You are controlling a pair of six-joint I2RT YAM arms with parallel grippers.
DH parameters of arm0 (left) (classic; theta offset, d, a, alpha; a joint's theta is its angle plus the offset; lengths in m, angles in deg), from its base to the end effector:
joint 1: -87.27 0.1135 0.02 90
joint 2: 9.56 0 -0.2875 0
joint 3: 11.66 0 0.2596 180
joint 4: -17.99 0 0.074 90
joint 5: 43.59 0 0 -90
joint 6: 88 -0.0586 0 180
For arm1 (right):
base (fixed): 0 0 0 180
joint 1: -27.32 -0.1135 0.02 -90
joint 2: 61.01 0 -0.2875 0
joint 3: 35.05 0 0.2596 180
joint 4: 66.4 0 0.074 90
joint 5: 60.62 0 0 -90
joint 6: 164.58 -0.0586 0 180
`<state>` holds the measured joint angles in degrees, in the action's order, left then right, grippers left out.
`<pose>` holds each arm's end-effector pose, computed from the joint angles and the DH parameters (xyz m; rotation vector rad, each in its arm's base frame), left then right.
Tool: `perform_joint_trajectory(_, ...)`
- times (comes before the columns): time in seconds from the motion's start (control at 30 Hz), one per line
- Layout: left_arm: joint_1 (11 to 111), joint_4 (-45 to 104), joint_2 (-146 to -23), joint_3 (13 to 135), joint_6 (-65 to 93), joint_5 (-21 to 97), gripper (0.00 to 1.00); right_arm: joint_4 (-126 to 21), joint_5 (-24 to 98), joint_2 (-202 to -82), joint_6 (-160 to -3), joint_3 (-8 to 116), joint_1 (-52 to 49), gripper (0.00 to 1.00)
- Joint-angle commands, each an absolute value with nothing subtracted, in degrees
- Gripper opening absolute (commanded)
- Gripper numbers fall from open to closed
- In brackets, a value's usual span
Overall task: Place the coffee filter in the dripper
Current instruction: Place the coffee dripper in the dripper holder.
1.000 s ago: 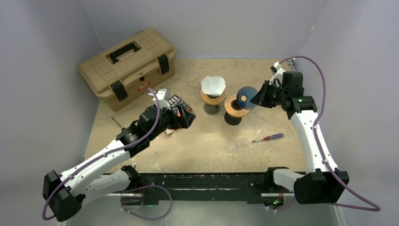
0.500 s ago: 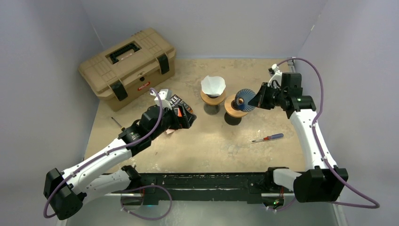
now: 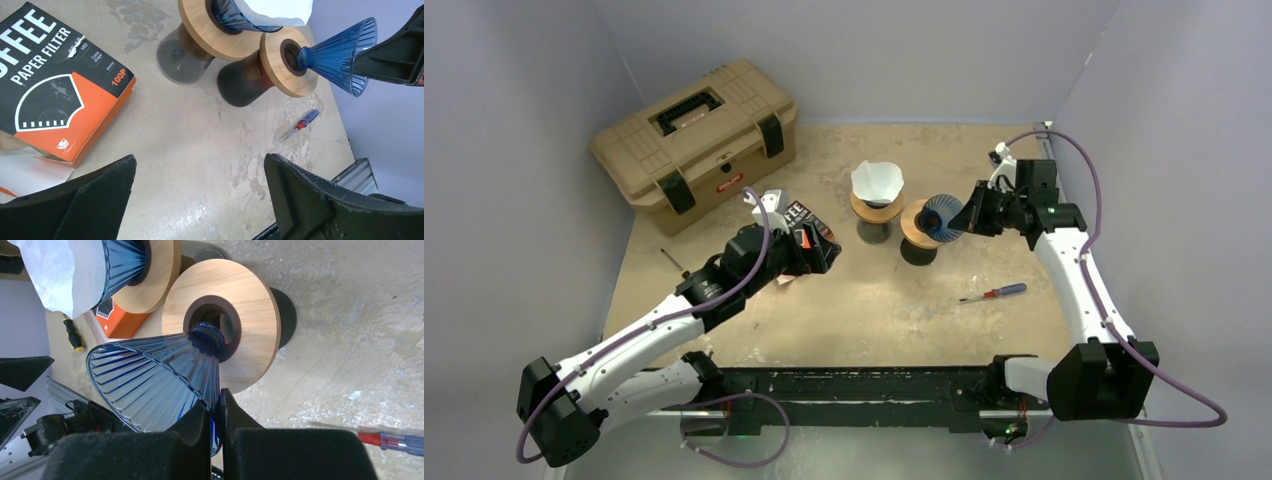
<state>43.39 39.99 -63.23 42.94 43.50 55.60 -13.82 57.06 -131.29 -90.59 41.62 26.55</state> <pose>0.1739 -0.1543 0.3019 -0.0696 2.0253 -0.8222 0.2677 0.0308 0.3222 0.0812 2.3710 0.7139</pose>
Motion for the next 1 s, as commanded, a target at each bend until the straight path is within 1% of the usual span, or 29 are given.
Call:
perform_joint_trajectory(0.0,43.58,39.00,-62.13,42.04,44.46,55.73,0.99,-17.59,58.92,-131.21,-91.09,41.54,26.71,0.00)
perform_joint_trajectory(0.4,43.53,38.54,-61.91,41.37,44.80,55.57,1.00,-17.06,59.00,-133.81,-89.46,40.49,26.71,0.01)
perform_joint_trajectory(0.5,43.56,38.51,-61.94,41.26,44.72,55.47,0.99,-17.29,59.36,-134.00,-89.43,40.78,26.74,0.12)
perform_joint_trajectory(0.57,43.56,38.38,-61.94,41.30,44.76,55.46,0.99,-17.36,59.43,-134.26,-89.43,41.06,26.72,0.17)
perform_joint_trajectory(0.7,43.58,38.34,-61.78,41.32,44.72,55.46,0.99,-17.38,59.42,-134.81,-88.89,42.10,26.71,0.34)
perform_joint_trajectory(0.97,43.58,37.91,-61.99,41.34,44.65,55.37,0.99,-17.13,58.38,-135.10,-87.44,44.96,26.71,0.56)
